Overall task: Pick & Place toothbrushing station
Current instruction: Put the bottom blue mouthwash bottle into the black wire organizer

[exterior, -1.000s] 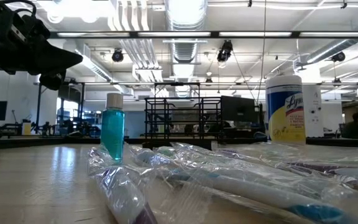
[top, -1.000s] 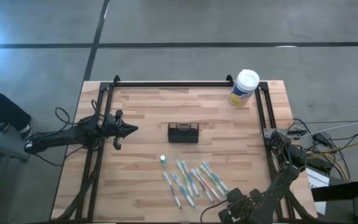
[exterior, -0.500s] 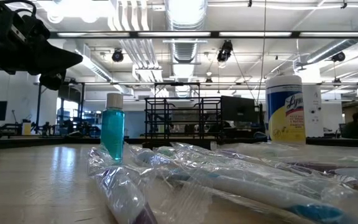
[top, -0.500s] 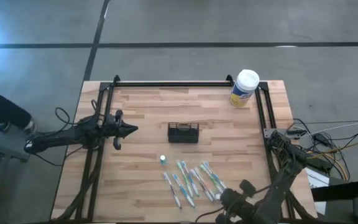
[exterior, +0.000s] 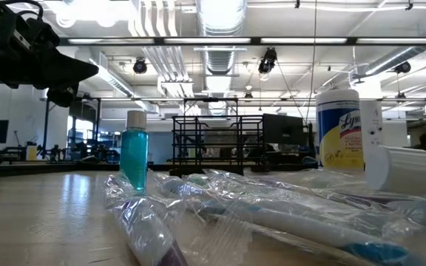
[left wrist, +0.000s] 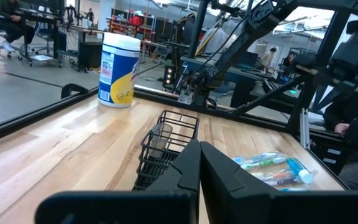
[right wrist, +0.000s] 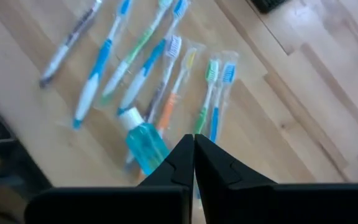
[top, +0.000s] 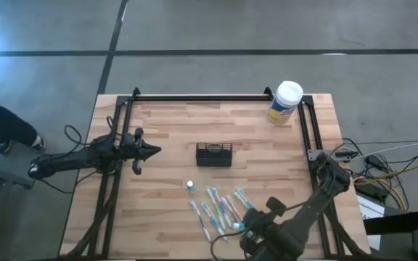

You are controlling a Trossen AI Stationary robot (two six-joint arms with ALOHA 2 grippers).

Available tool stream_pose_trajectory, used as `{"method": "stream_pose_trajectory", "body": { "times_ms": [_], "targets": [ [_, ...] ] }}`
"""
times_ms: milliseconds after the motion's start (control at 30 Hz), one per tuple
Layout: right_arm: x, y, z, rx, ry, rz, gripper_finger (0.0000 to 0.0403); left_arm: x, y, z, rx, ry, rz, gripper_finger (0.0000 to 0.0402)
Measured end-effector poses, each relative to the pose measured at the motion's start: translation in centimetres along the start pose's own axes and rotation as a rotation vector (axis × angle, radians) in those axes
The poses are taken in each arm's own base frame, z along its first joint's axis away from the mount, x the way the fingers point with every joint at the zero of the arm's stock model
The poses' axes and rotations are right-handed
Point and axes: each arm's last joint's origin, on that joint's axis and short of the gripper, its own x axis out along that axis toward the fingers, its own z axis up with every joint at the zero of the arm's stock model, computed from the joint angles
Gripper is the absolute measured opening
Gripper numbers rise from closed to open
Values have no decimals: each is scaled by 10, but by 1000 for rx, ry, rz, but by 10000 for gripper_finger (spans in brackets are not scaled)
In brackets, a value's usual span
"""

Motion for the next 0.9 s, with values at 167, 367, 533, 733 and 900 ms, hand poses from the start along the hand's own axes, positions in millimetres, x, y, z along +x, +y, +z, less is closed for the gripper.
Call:
{"method": "stream_pose_trajectory", "body": {
  "times_ms": [167, 367, 533, 733, 900],
  "targets": [
    [15, 7, -6, -65, 62, 39, 15, 0, 0, 0, -11, 0, 1, 7],
    [45, 24, 9, -171, 62, 187, 83, 0, 0, 0, -11, 0, 2, 7],
    [66, 23, 10, -313, 47, 183, 149, 0, 0, 0, -11, 0, 2, 7],
    [85, 25, 2, -454, 32, 201, 190, 0, 0, 0, -3, 0, 2, 7],
    [92, 31, -3, -474, 71, 299, 198, 0, 0, 0, -2, 0, 2, 7]
  ]
}}
